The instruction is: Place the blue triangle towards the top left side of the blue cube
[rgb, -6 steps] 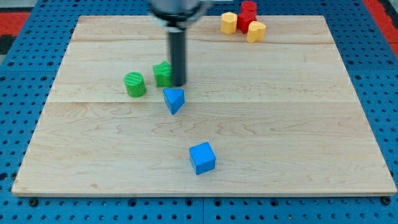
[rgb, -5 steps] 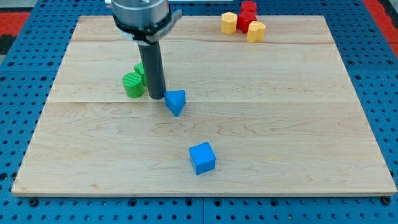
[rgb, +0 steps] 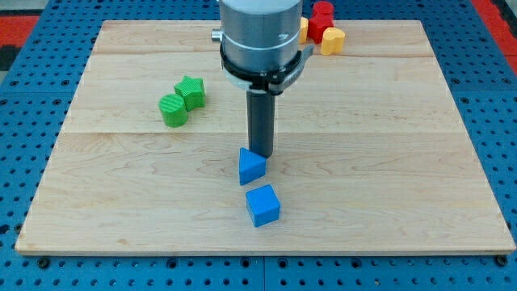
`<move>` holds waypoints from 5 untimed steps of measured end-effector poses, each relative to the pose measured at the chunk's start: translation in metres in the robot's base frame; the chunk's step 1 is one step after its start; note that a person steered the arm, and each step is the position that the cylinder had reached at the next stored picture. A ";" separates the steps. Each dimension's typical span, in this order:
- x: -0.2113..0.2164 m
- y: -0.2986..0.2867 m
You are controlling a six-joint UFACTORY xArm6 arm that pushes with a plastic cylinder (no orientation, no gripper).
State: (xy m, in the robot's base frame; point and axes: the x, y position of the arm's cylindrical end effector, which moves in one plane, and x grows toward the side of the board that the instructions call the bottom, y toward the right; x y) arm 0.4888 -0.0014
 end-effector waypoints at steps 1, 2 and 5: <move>0.025 0.000; 0.027 0.000; -0.008 -0.008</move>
